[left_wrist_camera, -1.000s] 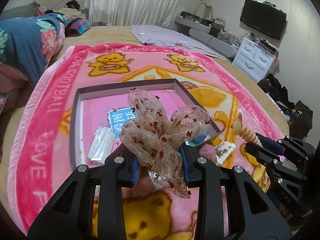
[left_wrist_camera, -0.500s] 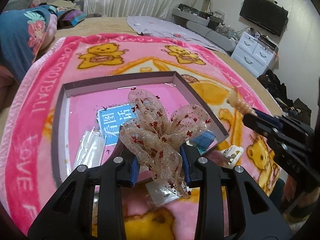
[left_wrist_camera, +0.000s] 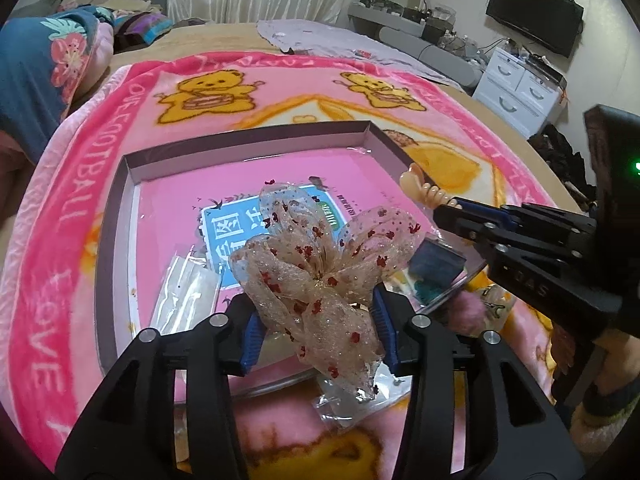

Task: Organize jewelry
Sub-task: 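Carry the bow clip and coiled hair tie into the box with both tools, then open both tools to drop the bow clip and hair tie in the box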

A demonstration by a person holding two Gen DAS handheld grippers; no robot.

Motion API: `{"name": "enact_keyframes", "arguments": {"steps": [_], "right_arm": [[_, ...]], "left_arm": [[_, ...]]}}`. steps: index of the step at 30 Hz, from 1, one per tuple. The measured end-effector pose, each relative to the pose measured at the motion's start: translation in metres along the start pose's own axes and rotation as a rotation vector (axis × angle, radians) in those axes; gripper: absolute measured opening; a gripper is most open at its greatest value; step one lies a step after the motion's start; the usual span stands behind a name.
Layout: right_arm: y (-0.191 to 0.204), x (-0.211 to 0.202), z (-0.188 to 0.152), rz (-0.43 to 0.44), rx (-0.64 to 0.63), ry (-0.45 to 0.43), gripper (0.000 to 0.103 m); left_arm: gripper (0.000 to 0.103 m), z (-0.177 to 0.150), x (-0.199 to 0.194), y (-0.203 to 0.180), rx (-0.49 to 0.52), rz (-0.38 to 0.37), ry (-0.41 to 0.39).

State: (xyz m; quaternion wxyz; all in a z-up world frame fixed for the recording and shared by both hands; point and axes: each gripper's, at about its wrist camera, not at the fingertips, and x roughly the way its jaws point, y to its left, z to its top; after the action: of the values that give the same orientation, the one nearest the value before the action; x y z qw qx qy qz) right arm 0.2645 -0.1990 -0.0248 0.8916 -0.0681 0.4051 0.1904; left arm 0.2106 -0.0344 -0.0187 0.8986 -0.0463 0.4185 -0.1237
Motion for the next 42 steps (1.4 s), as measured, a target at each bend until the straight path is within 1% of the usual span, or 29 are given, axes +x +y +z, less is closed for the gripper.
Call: {"name": "enact_keyframes", "arguments": {"steps": [4,10,12,14,16,18,19,20,21,25,27,29,30,32,34,36,39,42], "right_arm": [[-0.003,0.011,0.001,0.005,0.023,0.024,0.017],[-0.006,0.010,-0.001,0.007,0.045,0.031,0.018],[-0.007,0.004,-0.002,0.008,0.052,0.021,0.029],[-0.009,-0.004,-0.003,0.010,0.059,0.008,0.034],[-0.009,-0.013,-0.004,0.009,0.061,-0.006,0.041],[-0.010,-0.022,-0.005,0.007,0.063,-0.023,0.051],[-0.010,-0.028,-0.007,0.006,0.065,-0.035,0.053],[-0.011,-0.035,-0.008,0.005,0.067,-0.047,0.058],[-0.011,-0.040,-0.009,0.006,0.070,-0.056,0.064],[-0.011,-0.060,-0.012,0.008,0.079,-0.091,0.073],[-0.010,-0.070,-0.014,0.007,0.082,-0.111,0.081],[-0.010,-0.081,-0.015,0.008,0.089,-0.136,0.084],[-0.010,-0.086,-0.015,0.011,0.092,-0.145,0.085],[-0.009,-0.094,-0.016,0.013,0.093,-0.158,0.086],[-0.008,-0.102,-0.017,0.013,0.094,-0.170,0.088],[-0.007,-0.108,-0.018,0.011,0.092,-0.179,0.089],[-0.005,-0.119,-0.018,0.012,0.090,-0.196,0.089],[-0.003,-0.127,-0.020,0.014,0.089,-0.210,0.089]], "left_arm": [[0.039,0.001,0.001,0.001,0.000,0.000,0.000],[0.042,0.001,0.000,0.004,-0.004,0.004,-0.004],[0.043,0.002,0.000,0.005,-0.007,0.006,-0.006],[0.044,0.002,-0.003,0.005,-0.009,0.006,-0.010],[0.047,0.003,-0.006,0.005,-0.011,0.006,-0.016],[0.049,0.004,-0.010,0.005,-0.011,0.005,-0.024],[0.050,0.004,-0.012,0.004,-0.011,0.006,-0.029],[0.051,0.005,-0.015,0.004,-0.010,0.006,-0.035],[0.053,0.005,-0.017,0.003,-0.010,0.006,-0.038],[0.060,0.007,-0.028,0.002,-0.013,0.009,-0.062],[0.062,0.009,-0.036,0.001,-0.013,0.010,-0.078],[0.065,0.010,-0.044,0.000,-0.013,0.010,-0.091],[0.069,0.010,-0.048,-0.001,-0.014,0.012,-0.099],[0.073,0.010,-0.057,-0.002,-0.014,0.015,-0.117],[0.080,0.011,-0.065,-0.004,-0.014,0.021,-0.132],[0.081,0.012,-0.074,-0.005,-0.012,0.025,-0.148],[0.086,0.012,-0.085,-0.007,-0.012,0.032,-0.171],[0.087,0.011,-0.095,-0.008,-0.010,0.034,-0.189]]}}
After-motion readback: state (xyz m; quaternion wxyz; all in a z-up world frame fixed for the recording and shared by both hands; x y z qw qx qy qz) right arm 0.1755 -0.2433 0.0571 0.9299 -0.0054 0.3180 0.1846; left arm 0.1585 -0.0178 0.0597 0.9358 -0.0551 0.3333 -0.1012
